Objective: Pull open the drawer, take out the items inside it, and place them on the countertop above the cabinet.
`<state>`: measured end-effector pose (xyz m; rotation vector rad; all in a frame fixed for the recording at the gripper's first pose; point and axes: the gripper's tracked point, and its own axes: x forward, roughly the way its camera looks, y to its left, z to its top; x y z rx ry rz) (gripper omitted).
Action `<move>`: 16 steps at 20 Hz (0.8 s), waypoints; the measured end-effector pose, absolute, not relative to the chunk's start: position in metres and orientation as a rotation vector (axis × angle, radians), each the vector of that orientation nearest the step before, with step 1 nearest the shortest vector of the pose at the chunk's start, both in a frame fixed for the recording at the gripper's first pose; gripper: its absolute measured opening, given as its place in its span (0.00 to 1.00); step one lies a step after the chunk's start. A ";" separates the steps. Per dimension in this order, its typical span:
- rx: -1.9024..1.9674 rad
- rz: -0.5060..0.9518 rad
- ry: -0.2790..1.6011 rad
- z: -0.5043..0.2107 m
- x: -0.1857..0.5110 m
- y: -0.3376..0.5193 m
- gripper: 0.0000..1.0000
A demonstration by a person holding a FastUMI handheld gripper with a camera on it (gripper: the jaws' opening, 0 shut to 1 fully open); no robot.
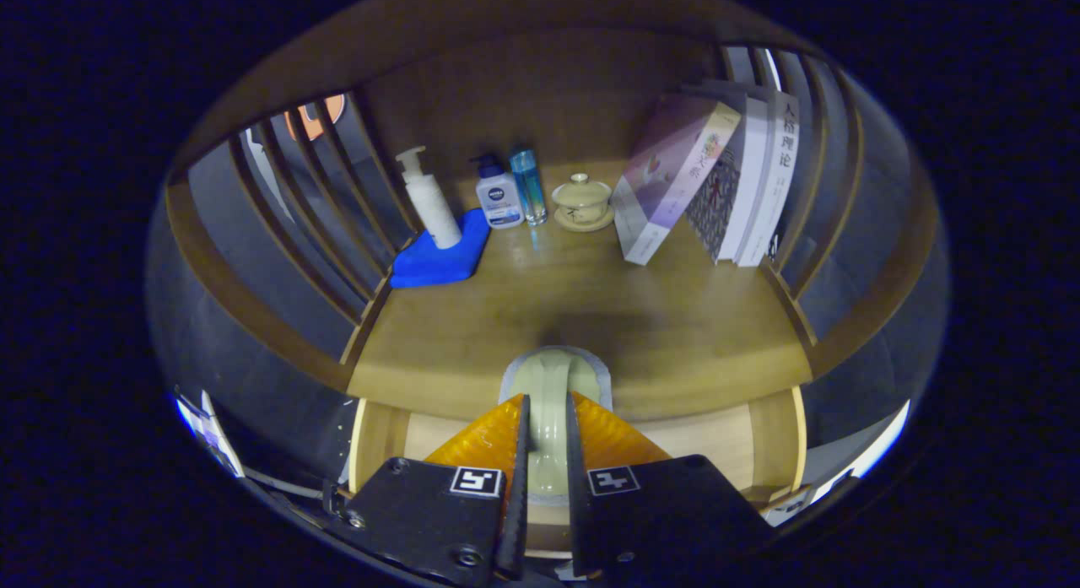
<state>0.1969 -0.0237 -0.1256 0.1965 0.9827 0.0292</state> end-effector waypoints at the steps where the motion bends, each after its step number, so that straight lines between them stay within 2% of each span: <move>1: 0.189 0.030 0.982 -0.130 0.207 -0.024 0.24; 7: 0.216 -0.008 0.963 -0.146 0.259 -0.033 0.24; 16: 0.324 -0.030 0.965 -0.173 0.265 -0.040 0.26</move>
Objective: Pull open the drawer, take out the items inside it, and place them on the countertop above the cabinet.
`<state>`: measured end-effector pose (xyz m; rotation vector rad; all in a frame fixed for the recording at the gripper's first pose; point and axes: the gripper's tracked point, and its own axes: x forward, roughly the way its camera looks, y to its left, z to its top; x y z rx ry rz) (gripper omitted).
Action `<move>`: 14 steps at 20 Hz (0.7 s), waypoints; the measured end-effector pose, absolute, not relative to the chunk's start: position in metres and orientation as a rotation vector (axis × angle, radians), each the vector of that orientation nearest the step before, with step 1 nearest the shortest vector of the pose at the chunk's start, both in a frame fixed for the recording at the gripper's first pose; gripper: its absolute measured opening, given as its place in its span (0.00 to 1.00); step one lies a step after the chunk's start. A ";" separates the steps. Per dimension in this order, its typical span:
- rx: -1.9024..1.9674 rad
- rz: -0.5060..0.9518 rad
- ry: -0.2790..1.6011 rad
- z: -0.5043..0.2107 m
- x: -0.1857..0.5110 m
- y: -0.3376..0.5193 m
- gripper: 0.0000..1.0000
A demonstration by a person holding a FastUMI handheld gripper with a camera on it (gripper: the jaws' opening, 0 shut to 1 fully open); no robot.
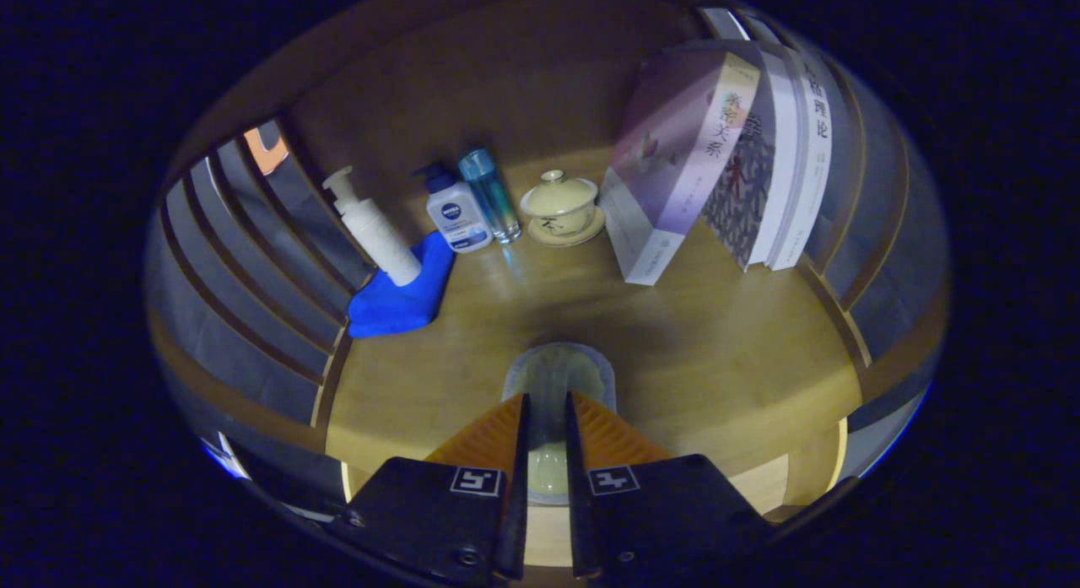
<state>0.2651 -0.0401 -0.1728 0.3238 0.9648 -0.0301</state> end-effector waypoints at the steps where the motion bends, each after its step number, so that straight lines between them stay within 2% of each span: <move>1: 0.315 -0.040 0.948 -0.171 0.265 -0.043 0.27; 3: 0.314 -0.028 0.906 -0.164 0.264 -0.043 0.28; 7: 0.267 -0.020 0.793 -0.147 0.254 -0.046 0.88; 8: 0.259 -0.022 0.765 -0.142 0.249 -0.047 0.84; 14: 0.222 0.018 0.573 -0.094 0.200 -0.042 0.84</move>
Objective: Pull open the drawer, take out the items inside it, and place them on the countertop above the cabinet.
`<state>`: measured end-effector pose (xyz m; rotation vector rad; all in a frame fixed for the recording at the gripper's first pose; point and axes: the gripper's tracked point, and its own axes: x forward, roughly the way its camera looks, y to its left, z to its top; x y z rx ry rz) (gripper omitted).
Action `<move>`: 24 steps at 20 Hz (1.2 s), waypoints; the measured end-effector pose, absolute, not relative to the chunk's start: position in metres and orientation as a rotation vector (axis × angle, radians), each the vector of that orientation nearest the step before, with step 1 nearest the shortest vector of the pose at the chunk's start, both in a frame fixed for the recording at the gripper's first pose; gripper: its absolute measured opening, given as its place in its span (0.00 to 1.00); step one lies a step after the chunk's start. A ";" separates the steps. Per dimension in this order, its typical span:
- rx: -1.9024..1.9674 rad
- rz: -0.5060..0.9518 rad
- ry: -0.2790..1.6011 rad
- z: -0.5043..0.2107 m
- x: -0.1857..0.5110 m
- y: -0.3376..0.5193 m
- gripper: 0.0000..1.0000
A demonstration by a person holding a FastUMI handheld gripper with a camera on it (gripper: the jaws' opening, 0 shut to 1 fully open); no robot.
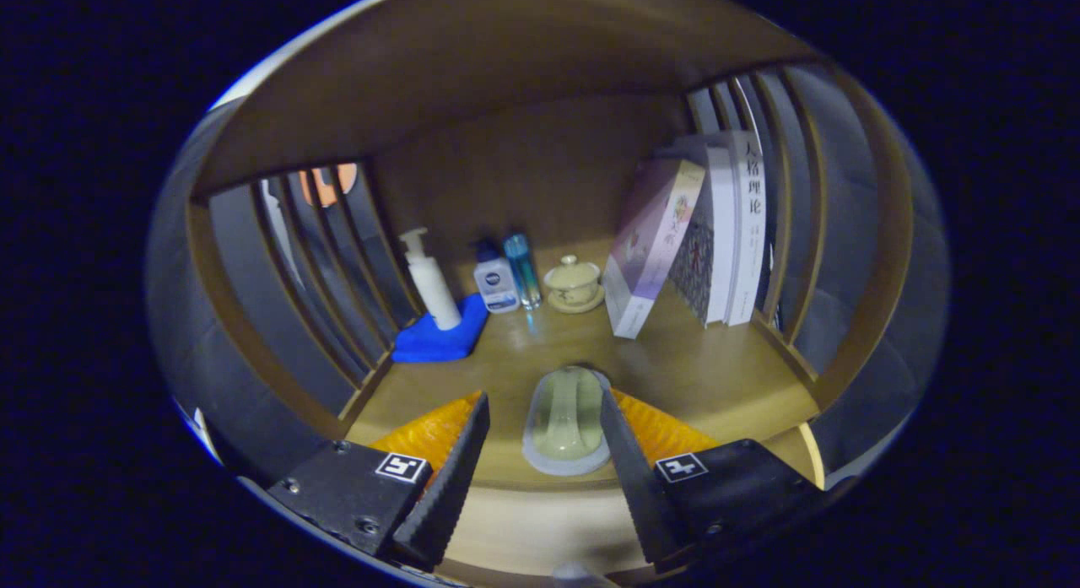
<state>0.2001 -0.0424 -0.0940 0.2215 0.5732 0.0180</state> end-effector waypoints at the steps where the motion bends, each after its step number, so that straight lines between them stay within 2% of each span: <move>1: 0.195 0.012 0.535 -0.083 0.193 -0.043 0.84; 4: 0.112 0.009 0.428 -0.052 0.158 -0.040 1.00; 8: 0.122 0.040 0.326 -0.037 0.098 -0.022 1.00; 12: 0.130 0.034 0.262 -0.053 0.050 -0.021 1.00; 24: 0.072 -0.012 0.271 -0.179 -0.047 -0.015 0.99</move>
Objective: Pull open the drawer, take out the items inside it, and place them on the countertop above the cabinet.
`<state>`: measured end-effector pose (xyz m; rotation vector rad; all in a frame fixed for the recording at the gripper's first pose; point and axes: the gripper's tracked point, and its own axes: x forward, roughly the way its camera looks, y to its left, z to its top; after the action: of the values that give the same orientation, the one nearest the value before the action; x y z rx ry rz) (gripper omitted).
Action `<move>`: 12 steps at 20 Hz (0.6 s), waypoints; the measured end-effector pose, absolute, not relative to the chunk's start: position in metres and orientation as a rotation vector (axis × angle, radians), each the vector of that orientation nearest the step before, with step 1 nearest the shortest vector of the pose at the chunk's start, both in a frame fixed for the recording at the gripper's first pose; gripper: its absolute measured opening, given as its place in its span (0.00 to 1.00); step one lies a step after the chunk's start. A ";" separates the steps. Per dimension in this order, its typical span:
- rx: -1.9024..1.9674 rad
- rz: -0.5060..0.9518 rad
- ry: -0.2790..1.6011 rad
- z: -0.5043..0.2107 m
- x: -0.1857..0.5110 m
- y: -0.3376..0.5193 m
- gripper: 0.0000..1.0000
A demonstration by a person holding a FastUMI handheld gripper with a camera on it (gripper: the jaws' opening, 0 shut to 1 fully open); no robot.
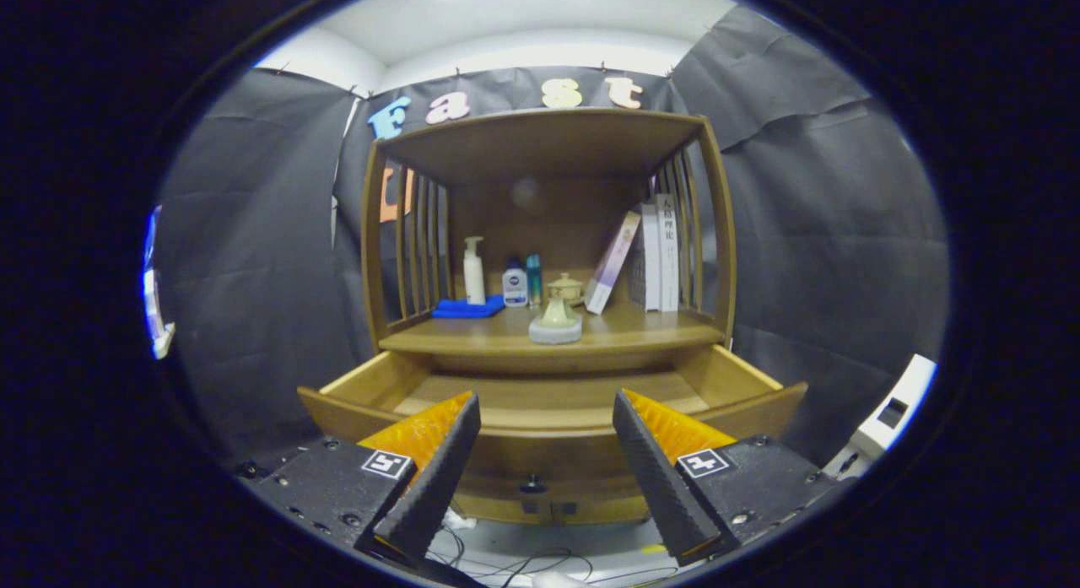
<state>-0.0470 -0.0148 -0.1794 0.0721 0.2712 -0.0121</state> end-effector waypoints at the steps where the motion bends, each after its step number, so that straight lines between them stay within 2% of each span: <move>1: 0.060 -0.012 0.282 -0.190 -0.051 -0.012 0.99; 7: 0.057 -0.034 0.358 -0.251 -0.051 -0.004 0.99; 12: 0.092 -0.055 0.381 -0.264 -0.034 -0.006 1.00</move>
<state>-0.0342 -0.0058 -0.2645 0.0918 0.3814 -0.0548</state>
